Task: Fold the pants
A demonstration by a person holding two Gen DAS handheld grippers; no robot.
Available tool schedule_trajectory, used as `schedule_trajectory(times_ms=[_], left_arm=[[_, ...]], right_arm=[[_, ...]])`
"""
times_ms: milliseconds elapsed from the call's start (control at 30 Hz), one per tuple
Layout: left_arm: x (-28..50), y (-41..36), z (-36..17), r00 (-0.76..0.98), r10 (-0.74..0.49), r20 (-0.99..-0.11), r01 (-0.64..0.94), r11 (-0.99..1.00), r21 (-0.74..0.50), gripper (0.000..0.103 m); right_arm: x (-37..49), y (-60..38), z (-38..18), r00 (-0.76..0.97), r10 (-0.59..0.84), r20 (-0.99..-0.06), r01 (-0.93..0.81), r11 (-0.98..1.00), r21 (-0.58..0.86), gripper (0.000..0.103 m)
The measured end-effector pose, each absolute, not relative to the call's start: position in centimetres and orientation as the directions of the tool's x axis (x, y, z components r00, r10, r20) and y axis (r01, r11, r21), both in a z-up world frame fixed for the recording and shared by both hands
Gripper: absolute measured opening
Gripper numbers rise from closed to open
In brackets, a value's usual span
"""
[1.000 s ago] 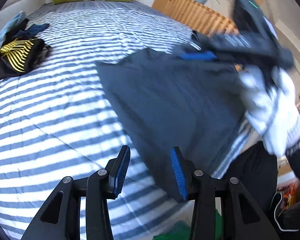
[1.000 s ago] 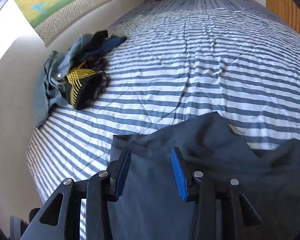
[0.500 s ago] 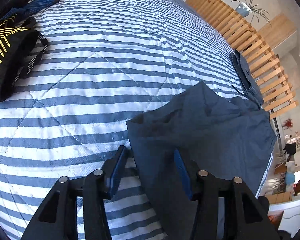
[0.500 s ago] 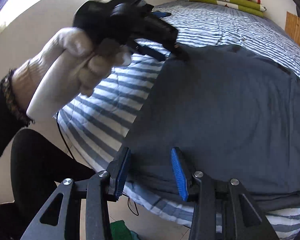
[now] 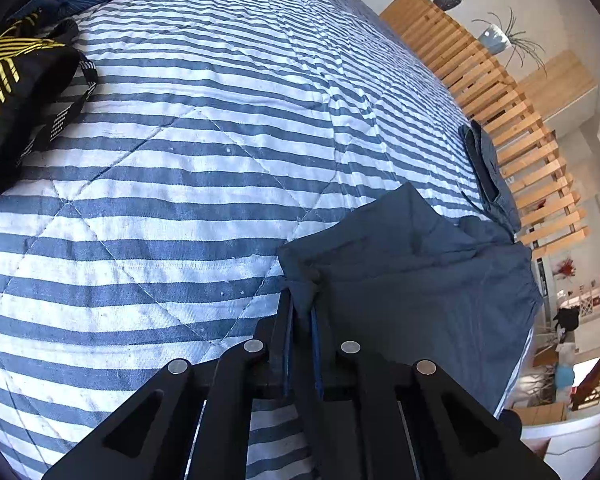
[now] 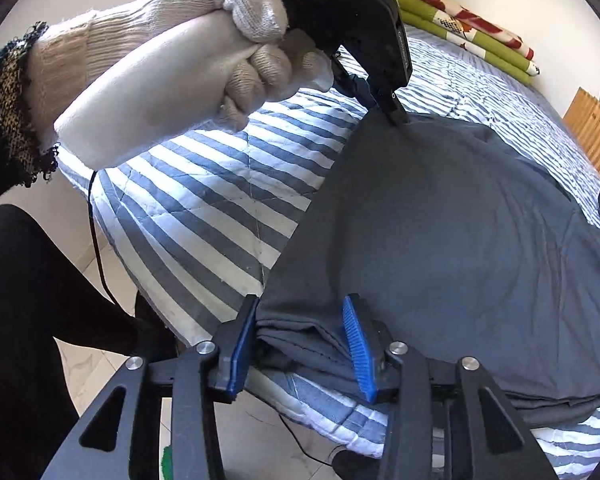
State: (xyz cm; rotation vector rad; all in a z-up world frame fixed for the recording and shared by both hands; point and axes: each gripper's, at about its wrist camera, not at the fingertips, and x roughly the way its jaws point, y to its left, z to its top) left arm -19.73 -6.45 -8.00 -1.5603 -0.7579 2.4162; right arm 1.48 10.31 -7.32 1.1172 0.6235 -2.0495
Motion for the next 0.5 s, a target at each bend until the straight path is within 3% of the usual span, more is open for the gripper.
schedule_trajectory(times_ms=[33, 100, 133, 500], left_arm=[[-19.4, -6.7, -8.0, -0.449, 0.407, -0.796, 0.139, -0.848, -0.512, 0.007], [-18.9, -7.3, -7.8, -0.471, 0.419, -0.776, 0.154, -0.828, -0.54, 0.006], [-18.6, -7.7, -7.6, -0.482, 0.429, -0.764, 0.161, -0.814, -0.558, 0.006], [-11.6, -12.1, -3.1, -0.581, 0.402, -0.708, 0.182, -0.784, -0.594, 0.006]], right_arm=[[1.5, 10.3, -7.3, -0.376, -0.357, -0.855, 0.774, -0.628, -0.078, 0.03], [1.2, 10.4, -7.0, -0.377, -0.355, -0.855, 0.766, -0.638, -0.073, 0.012], [1.0, 10.3, -6.9, -0.372, -0.358, -0.856, 0.76, -0.647, -0.06, 0.01], [2.8, 10.2, -3.5, -0.288, -0.475, -0.831, 0.764, -0.638, 0.1, 0.006]])
